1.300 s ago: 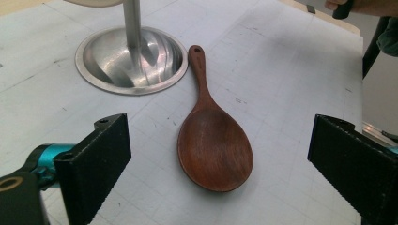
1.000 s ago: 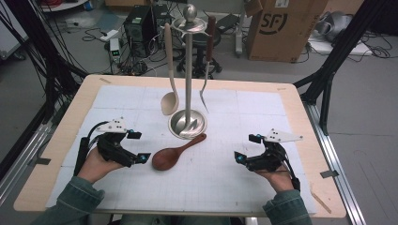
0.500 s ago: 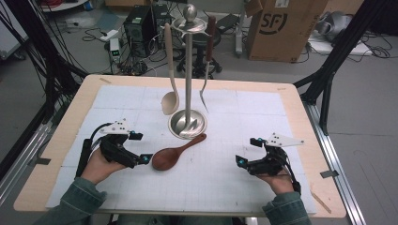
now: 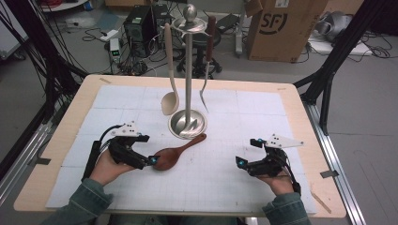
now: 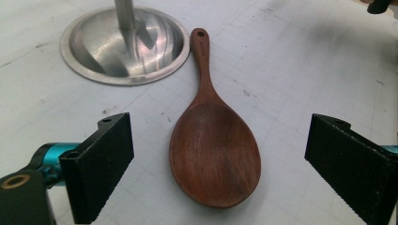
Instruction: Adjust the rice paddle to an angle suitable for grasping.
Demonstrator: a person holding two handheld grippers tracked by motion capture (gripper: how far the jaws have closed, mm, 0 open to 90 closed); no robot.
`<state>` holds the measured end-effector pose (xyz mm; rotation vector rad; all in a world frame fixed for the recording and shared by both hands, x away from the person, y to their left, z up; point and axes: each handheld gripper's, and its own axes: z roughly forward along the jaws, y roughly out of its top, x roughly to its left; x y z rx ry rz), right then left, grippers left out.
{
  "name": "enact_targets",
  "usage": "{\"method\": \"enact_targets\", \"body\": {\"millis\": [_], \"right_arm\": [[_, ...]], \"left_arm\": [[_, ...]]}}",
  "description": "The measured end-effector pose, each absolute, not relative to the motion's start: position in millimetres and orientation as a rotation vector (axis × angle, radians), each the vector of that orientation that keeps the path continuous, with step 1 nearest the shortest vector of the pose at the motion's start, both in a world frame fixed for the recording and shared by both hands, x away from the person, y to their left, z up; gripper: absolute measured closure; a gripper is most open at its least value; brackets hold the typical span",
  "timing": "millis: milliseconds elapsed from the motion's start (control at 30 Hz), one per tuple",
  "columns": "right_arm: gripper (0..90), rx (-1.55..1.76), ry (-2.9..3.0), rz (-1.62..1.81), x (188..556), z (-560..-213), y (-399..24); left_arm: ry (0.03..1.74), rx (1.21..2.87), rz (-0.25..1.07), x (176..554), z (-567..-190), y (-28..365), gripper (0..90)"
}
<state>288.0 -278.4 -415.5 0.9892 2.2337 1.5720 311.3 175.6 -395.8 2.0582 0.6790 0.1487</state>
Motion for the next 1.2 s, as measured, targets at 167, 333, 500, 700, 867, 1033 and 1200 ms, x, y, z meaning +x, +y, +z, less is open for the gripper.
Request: {"method": "enact_targets", "body": {"millis": [167, 333, 500, 700, 867, 1033, 1200], "right_arm": [[0.2, 0.99, 2.224, 1.576, 286, -415, -280], [0.2, 0.992, 2.224, 1.572, 286, -415, -281], [0.2, 0.986, 2.233, 1.566, 286, -417, -280], [0.2, 0.976, 2.233, 1.567, 286, -417, -280], [0.2, 0.981, 2.231, 1.565, 285, -418, -282], [0.2, 0.988, 2.227, 1.571, 285, -419, -283], [0.2, 0.98, 2.235, 1.561, 285, -419, -282]], "left_arm": [[0.675, 2.06, 0.139, 316, -399, 165, 10.6], [0.667, 2.092, 0.145, 319, -400, 150, 13.0], [0.671, 2.098, 0.144, 325, -403, 135, 15.5], [0.655, 2.115, 0.144, 330, -405, 116, 18.2], [0.659, 2.139, 0.141, 336, -408, 103, 19.8], [0.669, 2.134, 0.161, 342, -409, 96, 22.5], [0.675, 2.139, 0.158, 347, -410, 90, 23.9]]}}
